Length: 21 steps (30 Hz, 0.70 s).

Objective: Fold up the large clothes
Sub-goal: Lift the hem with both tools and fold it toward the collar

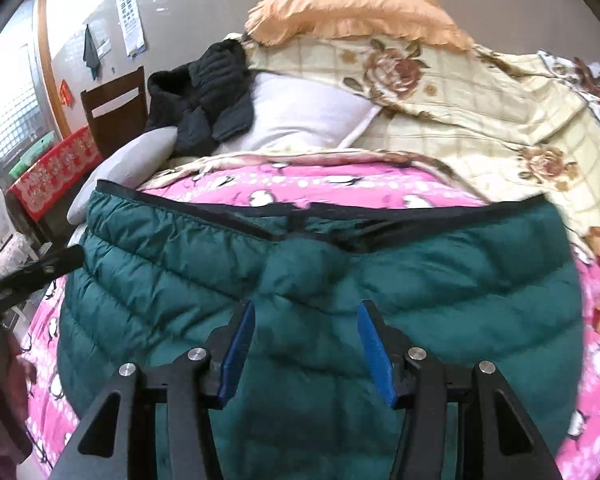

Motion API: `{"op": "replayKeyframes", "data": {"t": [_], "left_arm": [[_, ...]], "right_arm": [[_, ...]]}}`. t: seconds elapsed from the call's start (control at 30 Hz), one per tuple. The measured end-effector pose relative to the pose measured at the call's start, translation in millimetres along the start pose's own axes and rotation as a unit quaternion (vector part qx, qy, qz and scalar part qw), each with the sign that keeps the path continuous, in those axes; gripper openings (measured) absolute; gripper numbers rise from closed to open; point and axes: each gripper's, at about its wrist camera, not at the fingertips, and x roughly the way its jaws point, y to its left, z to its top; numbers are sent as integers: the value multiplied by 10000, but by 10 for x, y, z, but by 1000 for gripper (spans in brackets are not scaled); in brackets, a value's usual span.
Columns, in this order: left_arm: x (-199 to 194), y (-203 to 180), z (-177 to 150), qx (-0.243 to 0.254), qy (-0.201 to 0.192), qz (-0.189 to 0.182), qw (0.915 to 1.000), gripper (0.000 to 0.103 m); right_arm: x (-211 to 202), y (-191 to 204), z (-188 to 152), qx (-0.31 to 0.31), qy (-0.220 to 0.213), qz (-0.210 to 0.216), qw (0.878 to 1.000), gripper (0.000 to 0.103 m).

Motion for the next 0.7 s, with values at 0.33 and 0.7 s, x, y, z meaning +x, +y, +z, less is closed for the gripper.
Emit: {"op": "replayKeyframes", "data": {"t": [0.33,0.7], "left_arm": [[381,-66,-55,175,36,393,9991,71],[660,-79,-60,351,159,557,9977,73]], "right_arm": [[-78,-680,-89,132,34,-865,9962,51],[432,-1073,-102,530,192,-809,9951,52]]}}
